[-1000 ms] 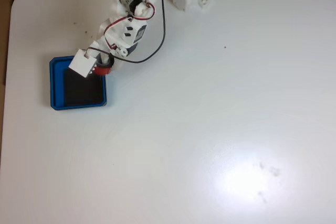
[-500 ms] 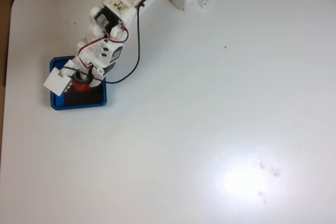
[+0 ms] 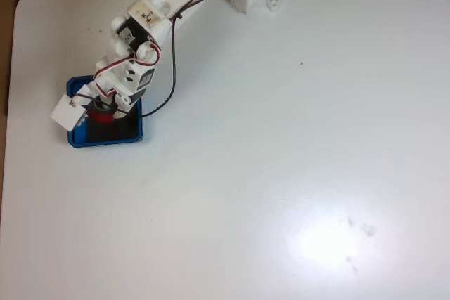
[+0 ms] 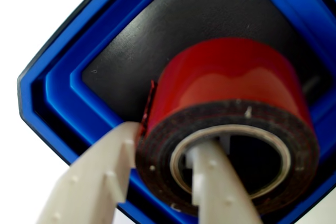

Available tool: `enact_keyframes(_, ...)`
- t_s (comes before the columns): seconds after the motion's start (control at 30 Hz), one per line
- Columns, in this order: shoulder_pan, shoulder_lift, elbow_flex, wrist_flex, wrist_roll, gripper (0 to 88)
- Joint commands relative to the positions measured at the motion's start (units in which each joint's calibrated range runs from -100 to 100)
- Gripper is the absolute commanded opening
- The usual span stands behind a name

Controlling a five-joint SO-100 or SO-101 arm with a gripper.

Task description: Pick the red roll and drop it in the blue box

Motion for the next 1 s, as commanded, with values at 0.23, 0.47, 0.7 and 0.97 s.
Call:
enact_keyframes(0.23,0.6,-0.4,-3.9,-1.1,-0.3,0.7)
enact_keyframes(0.47,0.7,-0.5,-3.6,-1.1,-0.3,3.9)
enact_keyframes(0.7,2.0,-0.7,-3.5,-1.0,0.1,11.2)
enact_keyframes(0.97,2.2,-8.9,2.0,-0.5,-0.2,11.2)
